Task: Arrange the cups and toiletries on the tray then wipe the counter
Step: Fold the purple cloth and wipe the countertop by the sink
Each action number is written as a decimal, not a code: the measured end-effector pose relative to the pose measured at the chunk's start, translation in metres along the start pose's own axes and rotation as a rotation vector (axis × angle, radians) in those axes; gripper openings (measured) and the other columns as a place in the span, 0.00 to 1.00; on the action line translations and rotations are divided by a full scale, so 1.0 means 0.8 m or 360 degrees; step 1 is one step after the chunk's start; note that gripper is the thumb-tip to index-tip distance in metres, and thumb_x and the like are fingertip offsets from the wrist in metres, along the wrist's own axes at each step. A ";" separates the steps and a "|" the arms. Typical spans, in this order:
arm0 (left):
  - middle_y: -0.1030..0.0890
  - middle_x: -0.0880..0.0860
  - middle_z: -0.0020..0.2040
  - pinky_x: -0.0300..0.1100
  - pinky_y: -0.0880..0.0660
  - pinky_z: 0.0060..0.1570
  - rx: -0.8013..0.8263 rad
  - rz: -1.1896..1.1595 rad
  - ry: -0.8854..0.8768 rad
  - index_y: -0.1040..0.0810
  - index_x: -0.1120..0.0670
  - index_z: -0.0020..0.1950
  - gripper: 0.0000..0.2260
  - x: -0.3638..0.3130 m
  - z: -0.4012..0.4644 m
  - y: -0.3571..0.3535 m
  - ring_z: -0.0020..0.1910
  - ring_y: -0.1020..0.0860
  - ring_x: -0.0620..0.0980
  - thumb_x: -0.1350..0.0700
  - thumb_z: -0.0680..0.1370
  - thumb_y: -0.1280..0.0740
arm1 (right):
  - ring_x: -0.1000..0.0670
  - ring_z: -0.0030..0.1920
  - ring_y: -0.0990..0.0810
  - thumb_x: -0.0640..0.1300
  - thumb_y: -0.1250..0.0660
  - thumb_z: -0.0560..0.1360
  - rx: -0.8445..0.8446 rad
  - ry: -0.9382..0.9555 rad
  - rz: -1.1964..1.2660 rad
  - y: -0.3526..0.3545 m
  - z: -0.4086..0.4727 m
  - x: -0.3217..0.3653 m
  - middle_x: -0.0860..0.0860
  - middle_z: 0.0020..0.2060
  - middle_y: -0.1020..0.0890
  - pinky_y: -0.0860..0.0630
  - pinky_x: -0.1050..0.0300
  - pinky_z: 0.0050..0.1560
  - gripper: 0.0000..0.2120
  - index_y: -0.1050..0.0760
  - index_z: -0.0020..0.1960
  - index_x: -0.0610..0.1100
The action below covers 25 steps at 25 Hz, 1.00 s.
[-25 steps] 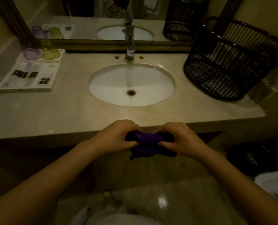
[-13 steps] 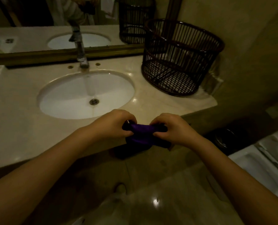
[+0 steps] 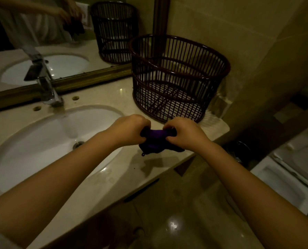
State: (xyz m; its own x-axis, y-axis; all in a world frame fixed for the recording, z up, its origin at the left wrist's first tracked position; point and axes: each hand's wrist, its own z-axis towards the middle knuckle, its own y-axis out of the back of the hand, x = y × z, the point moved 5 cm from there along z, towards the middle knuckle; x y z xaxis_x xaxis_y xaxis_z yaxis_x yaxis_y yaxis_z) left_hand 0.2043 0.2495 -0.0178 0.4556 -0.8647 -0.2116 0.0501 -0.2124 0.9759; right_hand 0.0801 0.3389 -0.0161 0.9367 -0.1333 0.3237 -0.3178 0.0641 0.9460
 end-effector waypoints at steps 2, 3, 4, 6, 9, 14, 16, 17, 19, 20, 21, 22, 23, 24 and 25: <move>0.21 0.49 0.43 0.37 0.29 0.34 0.0052 0.0040 0.0003 0.23 0.51 0.51 0.10 0.006 0.022 -0.002 0.40 0.25 0.48 0.54 0.70 0.31 | 0.47 0.50 0.23 0.46 0.33 0.70 0.0018 -0.0026 -0.0037 0.000 0.019 -0.010 0.48 0.49 0.20 0.24 0.48 0.50 0.11 0.22 0.52 0.48; 0.22 0.50 0.44 0.39 0.27 0.36 0.0079 0.0060 0.0010 0.23 0.51 0.51 0.10 0.009 0.031 -0.003 0.41 0.25 0.48 0.54 0.70 0.31 | 0.47 0.50 0.23 0.46 0.33 0.70 0.0036 -0.0030 -0.0053 -0.002 0.027 -0.015 0.48 0.49 0.20 0.25 0.48 0.50 0.11 0.22 0.52 0.48; 0.22 0.50 0.44 0.41 0.26 0.37 0.0097 0.0067 0.0022 0.23 0.52 0.51 0.11 0.014 0.039 -0.005 0.41 0.25 0.49 0.55 0.70 0.31 | 0.47 0.50 0.23 0.46 0.33 0.70 0.0053 -0.0029 -0.0055 -0.004 0.034 -0.019 0.48 0.49 0.20 0.25 0.47 0.51 0.11 0.22 0.52 0.49; 0.23 0.50 0.44 0.43 0.24 0.39 0.0112 0.0064 0.0051 0.23 0.51 0.52 0.11 0.022 0.052 -0.006 0.42 0.25 0.49 0.55 0.70 0.31 | 0.47 0.50 0.23 0.46 0.33 0.70 0.0077 -0.0039 -0.0032 -0.007 0.047 -0.026 0.48 0.49 0.20 0.24 0.47 0.51 0.11 0.22 0.52 0.49; 0.22 0.51 0.45 0.44 0.23 0.39 0.0114 0.0103 0.0050 0.23 0.52 0.51 0.10 0.028 0.067 -0.016 0.42 0.25 0.50 0.55 0.70 0.31 | 0.47 0.50 0.23 0.46 0.33 0.70 0.0094 -0.0079 -0.0016 -0.017 0.062 -0.040 0.49 0.49 0.20 0.24 0.46 0.51 0.11 0.22 0.53 0.49; 0.22 0.53 0.48 0.42 0.30 0.37 0.0250 0.0160 0.0073 0.24 0.53 0.53 0.11 0.034 0.085 -0.055 0.44 0.25 0.50 0.55 0.72 0.33 | 0.47 0.52 0.24 0.45 0.33 0.70 0.0236 -0.0136 -0.0017 -0.056 0.073 -0.063 0.48 0.51 0.21 0.28 0.49 0.51 0.12 0.23 0.54 0.48; 0.22 0.54 0.50 0.42 0.31 0.37 0.0306 0.0155 0.0086 0.25 0.54 0.54 0.11 0.034 0.088 -0.074 0.46 0.25 0.52 0.56 0.73 0.34 | 0.46 0.52 0.24 0.44 0.33 0.70 0.0282 -0.0173 -0.0006 -0.071 0.074 -0.070 0.47 0.51 0.21 0.28 0.49 0.51 0.12 0.23 0.54 0.47; 0.22 0.55 0.50 0.43 0.30 0.37 0.0333 0.0143 0.0096 0.25 0.54 0.54 0.11 0.035 0.089 -0.081 0.47 0.24 0.52 0.56 0.73 0.34 | 0.46 0.51 0.23 0.44 0.33 0.70 0.0292 -0.0196 0.0022 -0.077 0.074 -0.073 0.47 0.51 0.21 0.27 0.49 0.51 0.12 0.23 0.54 0.47; 0.22 0.55 0.50 0.43 0.28 0.39 0.0356 0.0104 0.0115 0.25 0.54 0.55 0.12 0.038 0.089 -0.091 0.48 0.24 0.53 0.56 0.73 0.34 | 0.47 0.50 0.23 0.44 0.32 0.69 0.0304 -0.0233 0.0080 -0.084 0.075 -0.078 0.48 0.50 0.20 0.26 0.50 0.49 0.12 0.22 0.53 0.47; 0.22 0.55 0.51 0.44 0.27 0.40 0.0357 0.0084 0.0120 0.25 0.54 0.56 0.12 0.040 0.089 -0.095 0.48 0.24 0.53 0.56 0.73 0.34 | 0.47 0.49 0.22 0.44 0.32 0.69 0.0312 -0.0238 0.0096 -0.088 0.076 -0.081 0.48 0.50 0.20 0.26 0.51 0.48 0.12 0.22 0.52 0.47; 0.22 0.55 0.51 0.45 0.26 0.41 0.0366 0.0072 0.0124 0.25 0.54 0.56 0.12 0.041 0.088 -0.097 0.48 0.24 0.53 0.56 0.73 0.34 | 0.48 0.48 0.22 0.44 0.32 0.69 0.0333 -0.0242 0.0111 -0.091 0.077 -0.081 0.48 0.49 0.19 0.26 0.52 0.47 0.12 0.22 0.52 0.48; 0.22 0.55 0.51 0.45 0.25 0.41 0.0371 0.0064 0.0129 0.25 0.54 0.56 0.12 0.043 0.088 -0.100 0.48 0.24 0.54 0.56 0.73 0.34 | 0.48 0.48 0.22 0.44 0.31 0.68 0.0348 -0.0243 0.0129 -0.094 0.077 -0.083 0.48 0.49 0.19 0.25 0.53 0.45 0.12 0.22 0.52 0.48; 0.22 0.55 0.51 0.46 0.25 0.42 0.0384 0.0057 0.0133 0.25 0.54 0.56 0.12 0.043 0.087 -0.101 0.48 0.24 0.54 0.56 0.73 0.34 | 0.48 0.47 0.21 0.43 0.31 0.68 0.0369 -0.0248 0.0143 -0.097 0.077 -0.083 0.48 0.49 0.18 0.24 0.53 0.44 0.13 0.22 0.52 0.48; 0.22 0.56 0.51 0.46 0.25 0.41 0.0387 0.0048 0.0127 0.24 0.55 0.56 0.13 0.044 0.086 -0.104 0.48 0.24 0.54 0.57 0.72 0.34 | 0.48 0.47 0.21 0.43 0.31 0.68 0.0386 -0.0241 0.0155 -0.100 0.076 -0.084 0.48 0.49 0.18 0.24 0.53 0.44 0.13 0.22 0.53 0.47; 0.22 0.56 0.51 0.46 0.26 0.41 0.0403 0.0030 0.0126 0.24 0.55 0.56 0.12 0.043 0.085 -0.106 0.48 0.24 0.54 0.57 0.72 0.34 | 0.48 0.48 0.21 0.44 0.31 0.68 0.0409 -0.0242 0.0166 -0.103 0.074 -0.084 0.48 0.49 0.18 0.24 0.53 0.44 0.14 0.22 0.53 0.47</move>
State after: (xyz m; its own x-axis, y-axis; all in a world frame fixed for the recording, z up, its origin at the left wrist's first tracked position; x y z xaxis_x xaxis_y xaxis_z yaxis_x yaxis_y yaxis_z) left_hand 0.1551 0.2071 -0.1116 0.5227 -0.8335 -0.1792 -0.1787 -0.3126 0.9329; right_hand 0.0344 0.2840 -0.1150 0.8705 -0.2870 0.3999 -0.4560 -0.1644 0.8747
